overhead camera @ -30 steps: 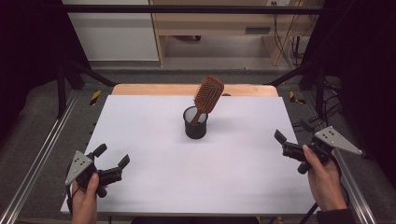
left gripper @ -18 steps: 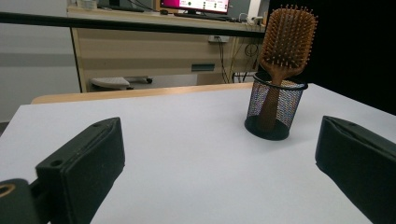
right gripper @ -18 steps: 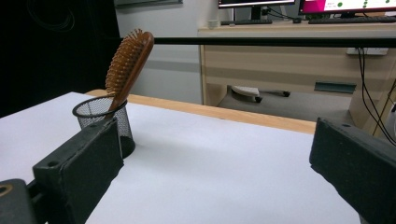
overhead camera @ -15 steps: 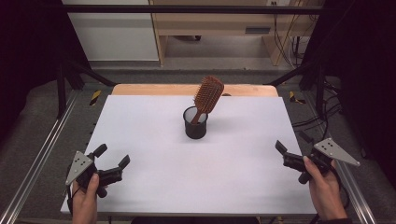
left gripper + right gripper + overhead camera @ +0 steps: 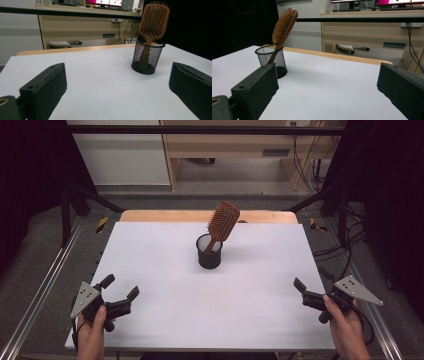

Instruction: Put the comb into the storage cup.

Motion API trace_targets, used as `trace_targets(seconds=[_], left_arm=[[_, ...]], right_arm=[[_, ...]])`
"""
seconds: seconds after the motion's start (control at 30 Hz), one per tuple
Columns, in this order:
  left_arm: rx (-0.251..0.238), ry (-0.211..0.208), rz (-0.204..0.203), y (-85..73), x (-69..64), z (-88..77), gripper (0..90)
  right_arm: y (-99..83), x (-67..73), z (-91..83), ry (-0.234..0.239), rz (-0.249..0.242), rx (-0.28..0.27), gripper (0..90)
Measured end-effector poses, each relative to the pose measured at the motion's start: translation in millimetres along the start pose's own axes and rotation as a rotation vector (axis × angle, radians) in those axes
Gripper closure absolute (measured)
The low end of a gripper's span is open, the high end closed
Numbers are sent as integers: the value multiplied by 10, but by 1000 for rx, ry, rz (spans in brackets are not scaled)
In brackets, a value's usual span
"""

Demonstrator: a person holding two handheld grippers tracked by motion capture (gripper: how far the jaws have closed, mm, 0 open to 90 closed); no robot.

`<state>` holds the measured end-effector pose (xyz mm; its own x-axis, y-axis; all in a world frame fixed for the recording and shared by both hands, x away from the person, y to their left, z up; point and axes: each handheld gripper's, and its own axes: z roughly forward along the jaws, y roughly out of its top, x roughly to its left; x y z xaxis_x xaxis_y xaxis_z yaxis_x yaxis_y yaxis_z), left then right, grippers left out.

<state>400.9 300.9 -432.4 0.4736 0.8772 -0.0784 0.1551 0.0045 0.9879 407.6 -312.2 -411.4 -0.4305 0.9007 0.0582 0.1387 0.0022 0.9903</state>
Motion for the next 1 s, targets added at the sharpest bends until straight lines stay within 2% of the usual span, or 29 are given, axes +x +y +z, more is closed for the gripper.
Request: trace_targets(seconds=[1.0], left_arm=[[6, -2, 20, -9, -9, 6, 16]], right_arm=[[-269, 114, 32, 44, -15, 19, 26]])
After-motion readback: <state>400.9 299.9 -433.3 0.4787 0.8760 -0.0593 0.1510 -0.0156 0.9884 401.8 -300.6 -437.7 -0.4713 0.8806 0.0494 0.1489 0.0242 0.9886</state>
